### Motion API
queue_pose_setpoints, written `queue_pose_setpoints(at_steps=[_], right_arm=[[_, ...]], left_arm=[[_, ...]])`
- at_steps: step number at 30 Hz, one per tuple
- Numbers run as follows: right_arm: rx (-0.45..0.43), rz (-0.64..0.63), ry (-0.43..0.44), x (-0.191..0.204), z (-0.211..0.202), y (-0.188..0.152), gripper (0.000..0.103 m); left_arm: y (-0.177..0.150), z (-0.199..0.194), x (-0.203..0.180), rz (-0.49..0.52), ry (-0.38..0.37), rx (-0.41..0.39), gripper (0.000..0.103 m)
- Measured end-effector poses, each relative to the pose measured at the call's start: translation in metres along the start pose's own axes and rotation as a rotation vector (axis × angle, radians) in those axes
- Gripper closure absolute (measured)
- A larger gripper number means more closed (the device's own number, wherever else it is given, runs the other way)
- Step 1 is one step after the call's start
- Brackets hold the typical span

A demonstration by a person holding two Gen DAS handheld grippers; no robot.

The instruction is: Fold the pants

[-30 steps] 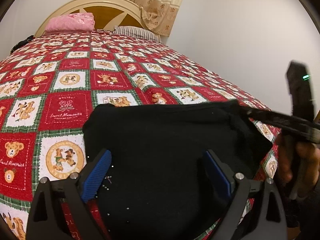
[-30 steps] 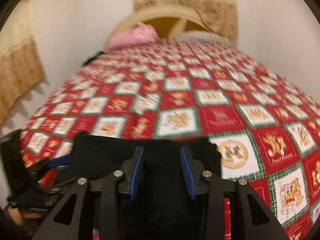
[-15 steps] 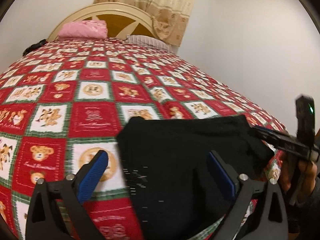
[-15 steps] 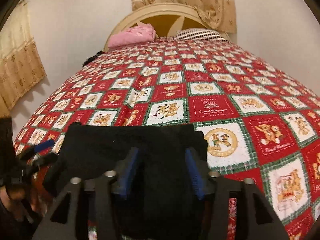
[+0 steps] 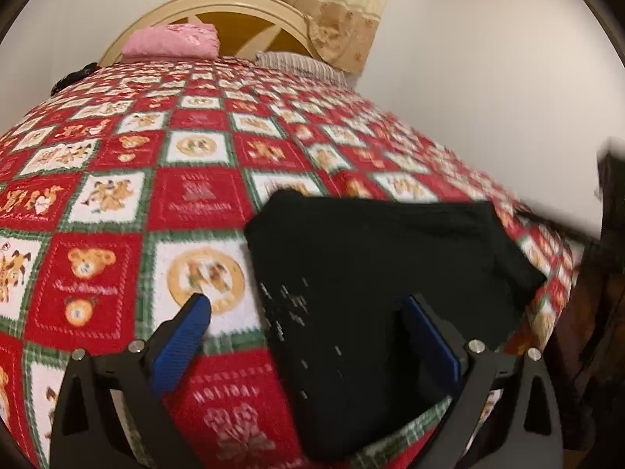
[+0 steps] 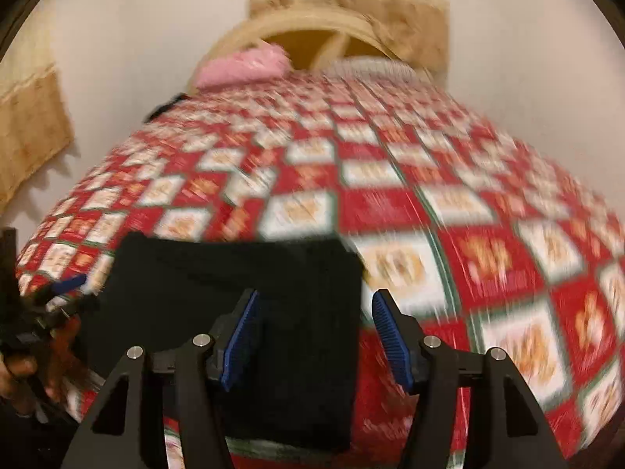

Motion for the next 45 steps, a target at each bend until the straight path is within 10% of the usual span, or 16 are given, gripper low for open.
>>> queue_pose_setpoints(at_steps=[4, 14, 16, 19, 26, 30, 39, 45], right_arm=[[-0.021, -0.095, 0.180, 0.051, -0.006, 0.041, 0.042], [0.278, -0.341, 0.523, 0.196, 0.082, 0.060, 0.042], [0.321, -0.361, 0.543, 0.206, 0.089, 0.054, 0.075], [0.304, -0.368, 0.524, 0.210, 0.089, 0.054, 0.091], [0.309, -0.344, 0.447, 0.211, 0.115, 0.044, 0.092], [0.283, -0.283, 0.456, 0.194, 0.104, 0.049, 0.074], [0.075, -0.214, 0.131, 0.070, 0.040, 0.035, 0.071], [0.131, -0.155, 0.030, 0.008, 0.057, 0.013, 0.071]], left_arm=[[-0.009, 0.010, -0.006, 0.028, 0.034, 0.048, 0.002], [-0.015, 0.015, -0.008, 0.075, 0.049, 0.077, 0.000], [-0.015, 0.015, -0.006, 0.071, 0.038, 0.078, 0.000], [-0.015, 0.016, -0.006, 0.075, 0.033, 0.079, 0.000], [-0.015, 0.016, -0.007, 0.071, 0.029, 0.079, 0.000], [-0.016, 0.007, -0.008, 0.057, 0.006, 0.048, 0.000], [-0.010, -0.004, -0.004, -0.004, -0.013, -0.012, 0.000], [-0.007, -0.001, -0.002, -0.014, 0.022, 0.006, 0.000]])
Point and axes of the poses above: each gripper's, at about its wrist camera, not at the fingertips, and z roughly the way its jaws point, x to its left, y to its top, the point moved 2 cm from there along z, roughly the way its jaws point, and after that the axes turned 15 degrees about -y, right-handed, at the moved point
